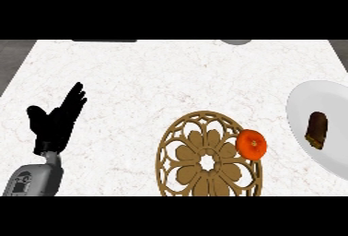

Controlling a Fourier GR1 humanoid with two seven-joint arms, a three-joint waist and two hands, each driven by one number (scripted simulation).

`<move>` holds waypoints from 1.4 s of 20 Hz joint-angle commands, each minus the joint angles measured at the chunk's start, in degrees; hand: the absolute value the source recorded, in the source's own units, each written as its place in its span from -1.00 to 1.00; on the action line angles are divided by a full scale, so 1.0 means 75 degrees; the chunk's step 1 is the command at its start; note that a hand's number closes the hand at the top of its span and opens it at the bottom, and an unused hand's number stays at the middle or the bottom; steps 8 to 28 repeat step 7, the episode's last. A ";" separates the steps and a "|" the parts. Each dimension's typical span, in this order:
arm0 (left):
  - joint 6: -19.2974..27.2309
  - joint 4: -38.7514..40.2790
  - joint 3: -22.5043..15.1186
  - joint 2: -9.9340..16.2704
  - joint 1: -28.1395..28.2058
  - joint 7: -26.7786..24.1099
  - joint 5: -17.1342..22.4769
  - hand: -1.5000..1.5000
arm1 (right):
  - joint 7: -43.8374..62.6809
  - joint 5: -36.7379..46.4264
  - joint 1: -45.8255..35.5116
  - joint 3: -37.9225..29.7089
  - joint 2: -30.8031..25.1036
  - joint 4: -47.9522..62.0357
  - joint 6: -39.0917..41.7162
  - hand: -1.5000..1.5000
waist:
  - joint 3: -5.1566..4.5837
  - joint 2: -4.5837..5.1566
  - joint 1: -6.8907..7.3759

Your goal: Pick the sweet potato from the placemat and place it in the plate

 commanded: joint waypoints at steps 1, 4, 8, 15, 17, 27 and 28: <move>0.0038 0.0249 0.0042 -0.0064 -0.0192 -0.0101 -0.0013 0.00 | -0.1355 0.0063 0.0001 0.0134 -0.0119 0.0381 0.1358 -1.00 | 0.0004 0.0032 0.0004; 0.0049 0.0080 0.0074 -0.0023 -0.0053 -0.0073 -0.0006 0.00 | -0.1853 0.0215 0.0454 0.0263 -0.0266 0.0424 0.1187 -1.00 | 0.0028 0.0032 -0.0028; -0.0030 -0.0020 0.0028 -0.0053 0.0048 -0.0039 0.0042 0.00 | -0.1638 0.0256 0.0226 0.0429 -0.0305 0.0595 0.1059 -1.00 | 0.0021 0.0030 0.0102; -0.0030 -0.0020 0.0028 -0.0053 0.0048 -0.0039 0.0042 0.00 | -0.1638 0.0256 0.0226 0.0429 -0.0305 0.0595 0.1059 -1.00 | 0.0021 0.0030 0.0102; -0.0030 -0.0020 0.0028 -0.0053 0.0048 -0.0039 0.0042 0.00 | -0.1638 0.0256 0.0226 0.0429 -0.0305 0.0595 0.1059 -1.00 | 0.0021 0.0030 0.0102; -0.0030 -0.0020 0.0028 -0.0053 0.0048 -0.0039 0.0042 0.00 | -0.1638 0.0256 0.0226 0.0429 -0.0305 0.0595 0.1059 -1.00 | 0.0021 0.0030 0.0102; -0.0030 -0.0020 0.0028 -0.0053 0.0048 -0.0039 0.0042 0.00 | -0.1638 0.0256 0.0226 0.0429 -0.0305 0.0595 0.1059 -1.00 | 0.0021 0.0030 0.0102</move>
